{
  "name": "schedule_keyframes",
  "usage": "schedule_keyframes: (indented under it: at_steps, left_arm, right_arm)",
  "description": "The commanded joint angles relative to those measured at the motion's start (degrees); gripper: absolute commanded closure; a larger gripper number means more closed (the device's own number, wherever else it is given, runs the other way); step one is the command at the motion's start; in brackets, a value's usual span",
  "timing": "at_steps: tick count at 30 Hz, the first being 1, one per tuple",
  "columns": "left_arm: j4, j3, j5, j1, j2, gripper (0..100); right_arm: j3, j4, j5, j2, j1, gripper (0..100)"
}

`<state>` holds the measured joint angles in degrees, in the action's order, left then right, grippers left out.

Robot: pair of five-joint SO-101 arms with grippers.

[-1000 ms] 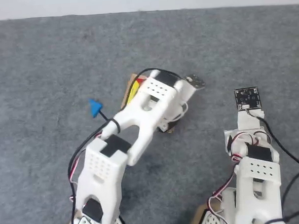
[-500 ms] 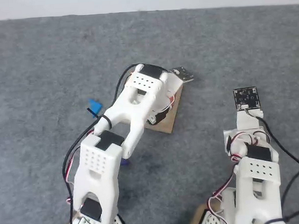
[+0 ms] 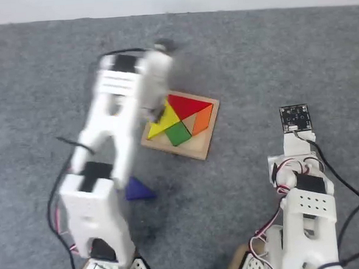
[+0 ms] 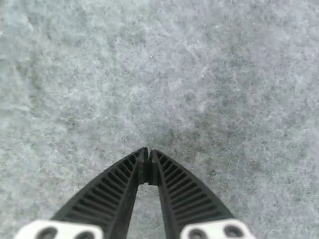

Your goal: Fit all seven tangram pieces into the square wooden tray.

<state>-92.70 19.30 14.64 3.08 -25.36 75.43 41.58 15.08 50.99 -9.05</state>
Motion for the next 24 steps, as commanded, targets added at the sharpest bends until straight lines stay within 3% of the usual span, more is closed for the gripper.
schedule_keyframes:
  at_steps: [1, 7, 11, 17, 24]
  left_arm:
    - [1.67, -1.63, 0.26, -12.48, 0.35, 80]
    - [6.42, -2.42, 5.10, -19.78, -5.10, 79]
    - [10.73, -2.42, 4.40, -18.20, -7.56, 79]
    - [13.71, -2.42, -2.90, -15.21, -11.69, 79]
    - [8.35, 2.59, -4.84, -14.95, -18.11, 79]
  right_arm:
    - [-2.46, -0.13, 0.79, -0.13, 3.03, 97.6]
    - [-1.76, -0.13, 2.02, -0.13, 4.18, 97.6]
    - [-1.76, -0.13, 2.02, -0.13, 4.18, 97.6]
    - [-1.67, -0.22, 2.02, -0.13, 4.18, 97.6]
    - [-1.67, -0.22, 2.20, -0.13, 4.18, 97.6]
